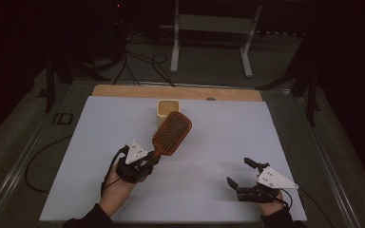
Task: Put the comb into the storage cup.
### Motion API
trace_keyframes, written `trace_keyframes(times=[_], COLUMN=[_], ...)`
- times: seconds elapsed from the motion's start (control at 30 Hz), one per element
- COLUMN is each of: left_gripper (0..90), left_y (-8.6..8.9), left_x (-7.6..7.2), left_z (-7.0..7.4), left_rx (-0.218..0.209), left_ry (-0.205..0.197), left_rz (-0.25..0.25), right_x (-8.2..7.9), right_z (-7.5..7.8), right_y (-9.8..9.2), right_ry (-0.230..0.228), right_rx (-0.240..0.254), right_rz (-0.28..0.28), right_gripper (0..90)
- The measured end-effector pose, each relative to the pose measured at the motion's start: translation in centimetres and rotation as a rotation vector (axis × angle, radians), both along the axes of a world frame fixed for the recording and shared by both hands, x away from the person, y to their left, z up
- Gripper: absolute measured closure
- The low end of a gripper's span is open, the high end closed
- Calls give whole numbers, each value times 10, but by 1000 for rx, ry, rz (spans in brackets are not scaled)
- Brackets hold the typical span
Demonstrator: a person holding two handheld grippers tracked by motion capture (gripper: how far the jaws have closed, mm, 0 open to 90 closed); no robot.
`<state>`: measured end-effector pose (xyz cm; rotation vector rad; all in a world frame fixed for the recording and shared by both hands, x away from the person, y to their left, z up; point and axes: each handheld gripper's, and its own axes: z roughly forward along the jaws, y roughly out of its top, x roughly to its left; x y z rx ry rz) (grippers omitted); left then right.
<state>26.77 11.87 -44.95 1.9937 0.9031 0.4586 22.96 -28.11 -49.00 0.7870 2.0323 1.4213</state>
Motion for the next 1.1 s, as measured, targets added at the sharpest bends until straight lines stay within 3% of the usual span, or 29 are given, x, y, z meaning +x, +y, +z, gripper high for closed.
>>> trace_keyframes(times=[0.2, 0.27, 0.43, 0.63, 0.8, 0.97, 1.1], left_gripper=[733, 733, 733, 733, 733, 733, 733], left_y=[-2, -2, -3, -1, 0, -2, -3], left_x=[-1, -1, 0, -5, -8, -11, -12], left_z=[-5, -8, -14, -25, -31, -30, -30], left_rx=[-51, -69, -61, -74, -85, -88, -93], left_ry=[-53, -55, -50, -58, -53, -68, -76], left_rz=[-9, -7, -7, -14, -24, -27, -40], right_x=[-1, -2, -6, -10, -11, -8, -2], right_z=[6, 11, 25, 48, 84, 111, 127], right_y=[-2, -2, -1, 11, 23, 29, 38], right_ry=[0, -6, -22, -39, -80, -78, -96], right_rx=[5, 6, 18, -19, -12, 56, 75], right_rz=[-24, -36, -49, -12, 33, 49, 63], right_gripper=[86, 86, 86, 85, 85, 85, 85])
